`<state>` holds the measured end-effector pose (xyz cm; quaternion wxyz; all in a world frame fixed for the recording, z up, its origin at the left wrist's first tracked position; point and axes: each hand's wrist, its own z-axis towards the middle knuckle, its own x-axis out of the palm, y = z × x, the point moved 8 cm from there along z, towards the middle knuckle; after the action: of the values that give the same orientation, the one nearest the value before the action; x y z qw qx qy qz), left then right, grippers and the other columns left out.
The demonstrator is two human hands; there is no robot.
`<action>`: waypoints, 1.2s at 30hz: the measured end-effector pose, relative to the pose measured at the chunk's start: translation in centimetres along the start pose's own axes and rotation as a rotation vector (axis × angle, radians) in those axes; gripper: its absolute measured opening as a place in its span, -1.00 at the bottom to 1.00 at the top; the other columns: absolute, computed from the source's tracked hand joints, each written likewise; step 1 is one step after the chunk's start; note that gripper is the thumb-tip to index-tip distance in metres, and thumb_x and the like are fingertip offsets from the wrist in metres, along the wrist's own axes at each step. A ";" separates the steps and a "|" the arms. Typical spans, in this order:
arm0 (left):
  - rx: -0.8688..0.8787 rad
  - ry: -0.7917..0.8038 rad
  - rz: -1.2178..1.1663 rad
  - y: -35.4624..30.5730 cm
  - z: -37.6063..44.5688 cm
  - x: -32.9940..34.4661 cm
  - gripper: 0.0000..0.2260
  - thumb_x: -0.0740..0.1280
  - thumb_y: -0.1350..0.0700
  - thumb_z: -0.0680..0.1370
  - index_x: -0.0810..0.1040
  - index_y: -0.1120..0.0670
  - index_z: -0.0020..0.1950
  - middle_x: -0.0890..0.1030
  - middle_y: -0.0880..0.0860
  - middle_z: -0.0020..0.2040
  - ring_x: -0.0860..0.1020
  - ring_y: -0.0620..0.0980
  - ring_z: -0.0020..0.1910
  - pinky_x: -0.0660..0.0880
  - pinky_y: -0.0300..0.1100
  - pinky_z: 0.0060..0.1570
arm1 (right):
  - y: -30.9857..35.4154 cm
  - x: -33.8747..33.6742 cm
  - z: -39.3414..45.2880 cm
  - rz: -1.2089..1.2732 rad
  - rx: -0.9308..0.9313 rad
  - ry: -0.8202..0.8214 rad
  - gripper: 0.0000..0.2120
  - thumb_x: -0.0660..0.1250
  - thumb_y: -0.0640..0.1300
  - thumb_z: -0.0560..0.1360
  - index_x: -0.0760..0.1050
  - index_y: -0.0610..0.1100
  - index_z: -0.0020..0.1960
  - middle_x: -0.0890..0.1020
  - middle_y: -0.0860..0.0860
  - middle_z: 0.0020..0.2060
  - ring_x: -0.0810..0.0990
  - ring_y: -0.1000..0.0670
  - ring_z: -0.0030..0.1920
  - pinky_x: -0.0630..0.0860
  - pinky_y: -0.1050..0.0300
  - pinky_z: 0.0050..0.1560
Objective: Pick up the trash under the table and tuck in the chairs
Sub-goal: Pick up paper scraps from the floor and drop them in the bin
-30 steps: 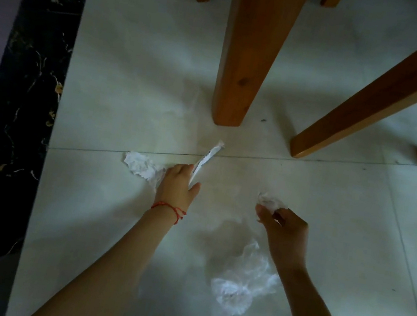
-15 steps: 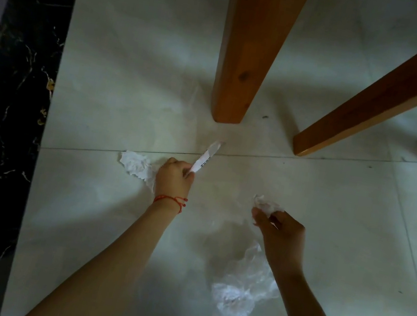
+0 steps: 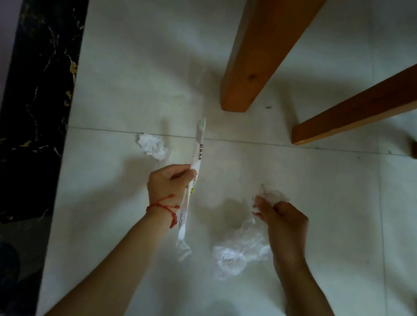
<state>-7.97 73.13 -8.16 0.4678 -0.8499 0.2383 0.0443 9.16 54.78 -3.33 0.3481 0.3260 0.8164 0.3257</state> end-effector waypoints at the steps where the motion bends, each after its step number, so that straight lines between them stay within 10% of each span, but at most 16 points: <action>1: -0.017 -0.003 -0.035 -0.4 -0.8 -0.8 -0.87 0.42 0.27 0.37 0.65 0.21 -0.10 0.59 -0.10 -0.44 0.52 -0.16 -0.40 0.54 -0.23 -0.12 | 0.9 -0.1 -0.9 -0.011 0.004 0.009 -0.67 0.44 -0.21 0.37 0.47 -0.50 -0.27 0.61 -0.39 -0.26 0.63 -0.02 -0.32 0.50 0.30 -0.25; 11: -0.090 -0.067 -0.194 -9.6 -9.6 -9.3 -0.87 0.41 0.30 0.38 0.65 0.08 -0.20 0.58 -0.16 -0.55 0.55 0.06 -0.27 0.53 -0.08 -0.09 | 11.0 -0.9 -10.5 0.015 0.046 0.092 -0.83 0.41 -0.24 0.39 0.58 -0.38 -0.22 0.66 -0.25 -0.28 0.64 -0.07 -0.24 0.53 -0.01 0.00; 18: -0.123 -0.082 -0.236 -17.8 -15.9 -15.5 -0.72 0.41 0.32 0.38 0.61 -0.06 -0.40 0.59 -0.16 -0.53 0.53 -0.04 -0.35 0.50 -0.19 -0.15 | 20.5 -2.5 -18.0 0.016 0.031 0.117 -0.74 0.42 -0.21 0.40 0.54 -0.45 -0.23 0.64 -0.29 -0.29 0.62 -0.01 -0.31 0.51 0.17 -0.15; 31: -0.023 -0.106 -0.207 -34.9 -28.1 -25.6 -0.82 0.39 0.27 0.41 0.62 0.19 0.00 0.59 -0.05 -0.36 0.53 -0.26 -0.45 0.45 -0.45 -0.37 | 38.7 -7.4 -31.6 0.026 -0.066 0.169 -0.83 0.41 -0.19 0.41 0.59 -0.03 -0.34 0.67 -0.10 -0.29 0.65 -0.12 -0.17 0.54 0.00 0.04; 36: 0.029 -0.106 -0.239 -40.6 -32.5 -28.7 -0.80 0.36 0.29 0.43 0.59 0.24 0.05 0.57 -0.03 -0.32 0.52 -0.16 -0.35 0.44 -0.50 -0.40 | 43.6 -9.0 -36.6 0.051 -0.109 0.181 -0.87 0.39 -0.21 0.43 0.60 -0.14 -0.30 0.66 -0.21 -0.24 0.61 -0.08 -0.19 0.53 0.35 -0.20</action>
<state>-19.98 75.24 49.95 0.4939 -0.8619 0.1107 0.0299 -1.22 61.92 52.93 0.2820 0.2964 0.8170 0.4064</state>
